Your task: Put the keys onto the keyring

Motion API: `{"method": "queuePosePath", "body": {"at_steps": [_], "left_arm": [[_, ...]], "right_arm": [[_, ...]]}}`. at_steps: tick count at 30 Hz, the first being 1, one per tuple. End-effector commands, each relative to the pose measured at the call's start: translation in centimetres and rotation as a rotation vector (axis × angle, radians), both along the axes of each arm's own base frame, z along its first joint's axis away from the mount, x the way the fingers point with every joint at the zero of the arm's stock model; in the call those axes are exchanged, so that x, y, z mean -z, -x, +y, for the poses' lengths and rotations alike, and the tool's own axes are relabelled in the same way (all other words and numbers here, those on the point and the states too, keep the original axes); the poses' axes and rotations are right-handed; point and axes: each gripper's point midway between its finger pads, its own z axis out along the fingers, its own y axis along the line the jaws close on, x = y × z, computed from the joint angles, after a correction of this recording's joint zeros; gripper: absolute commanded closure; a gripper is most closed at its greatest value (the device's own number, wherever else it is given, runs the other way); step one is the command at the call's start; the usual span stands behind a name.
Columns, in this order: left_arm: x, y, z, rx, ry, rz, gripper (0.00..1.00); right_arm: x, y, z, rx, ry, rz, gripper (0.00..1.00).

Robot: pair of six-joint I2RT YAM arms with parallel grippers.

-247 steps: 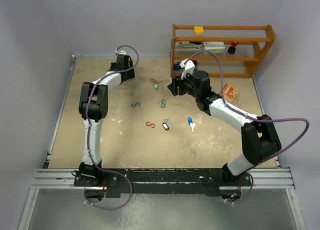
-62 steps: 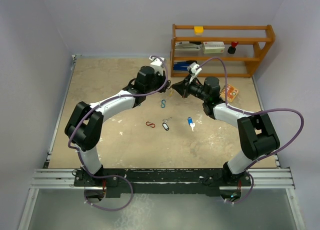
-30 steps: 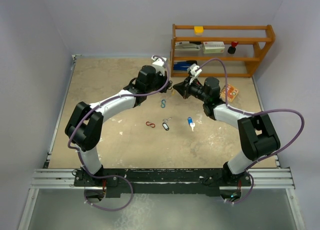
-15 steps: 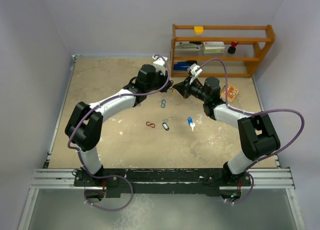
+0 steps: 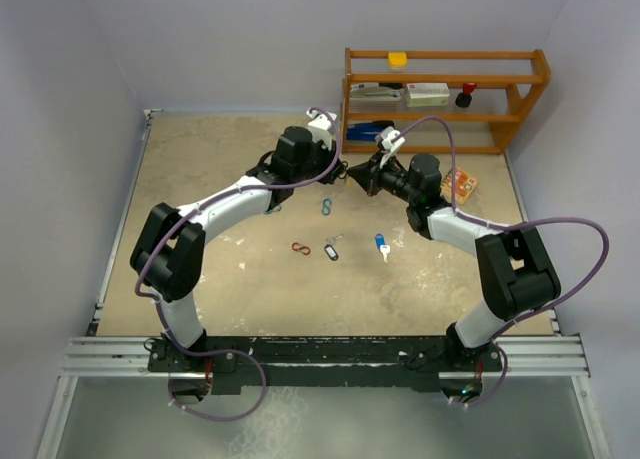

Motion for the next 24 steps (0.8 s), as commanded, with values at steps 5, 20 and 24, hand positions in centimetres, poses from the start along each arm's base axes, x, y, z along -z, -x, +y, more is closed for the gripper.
{"method": "queuePosePath", "body": {"at_steps": [5,20,24], "left_arm": [[-2.93,-0.61,-1.51,0.048,0.054,-0.066,1.0],[-3.35,-0.95,-1.58,0.039,0.06,-0.076,1.0],[-3.23,-1.36,-1.24,0.007,0.056,-0.074,1.0]], "right_arm": [[-1.42,0.17,0.73,-0.04,-0.023,-0.054,1.0],[-1.25,0.52,1.33,-0.079,-0.029,-0.04,1.0],[-1.39,0.69,1.44,-0.086,-0.03,-0.041,1.0]]}}
